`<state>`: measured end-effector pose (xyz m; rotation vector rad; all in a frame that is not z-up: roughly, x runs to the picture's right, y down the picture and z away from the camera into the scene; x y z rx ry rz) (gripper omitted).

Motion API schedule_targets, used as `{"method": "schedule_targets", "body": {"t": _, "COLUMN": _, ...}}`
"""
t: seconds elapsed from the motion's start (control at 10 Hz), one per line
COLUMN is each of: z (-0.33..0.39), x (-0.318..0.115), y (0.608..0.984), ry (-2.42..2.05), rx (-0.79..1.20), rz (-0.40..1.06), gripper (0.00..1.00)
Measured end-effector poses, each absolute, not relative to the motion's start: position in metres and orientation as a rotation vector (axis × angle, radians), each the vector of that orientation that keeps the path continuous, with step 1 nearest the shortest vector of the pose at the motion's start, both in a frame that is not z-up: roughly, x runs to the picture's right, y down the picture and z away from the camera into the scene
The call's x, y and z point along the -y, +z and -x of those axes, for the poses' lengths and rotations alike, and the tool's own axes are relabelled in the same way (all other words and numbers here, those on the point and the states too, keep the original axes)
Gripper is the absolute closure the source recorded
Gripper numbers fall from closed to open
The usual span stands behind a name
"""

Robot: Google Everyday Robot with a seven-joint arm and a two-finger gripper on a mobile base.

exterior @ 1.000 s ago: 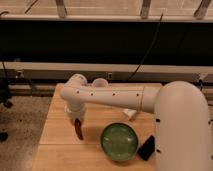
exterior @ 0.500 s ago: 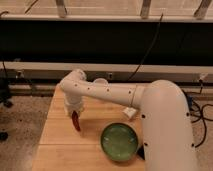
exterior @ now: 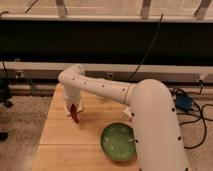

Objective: Place the pepper on the white sponge

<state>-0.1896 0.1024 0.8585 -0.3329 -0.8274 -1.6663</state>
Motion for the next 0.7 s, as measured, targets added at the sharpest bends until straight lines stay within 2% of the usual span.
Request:
{"method": "schedule_targets", "body": {"t": 0.2, "z": 0.188, "x": -0.094, "y": 0.871, "ry": -1.655, "rx": 0.843, "rz": 0.327, "gripper": 0.97}}
{"method": "schedule_targets", "body": {"t": 0.7, "z": 0.206, "x": -0.087, "y": 0.877, "ry": -1.661, "rx": 0.896, "rz": 0.304, "gripper": 0.49}}
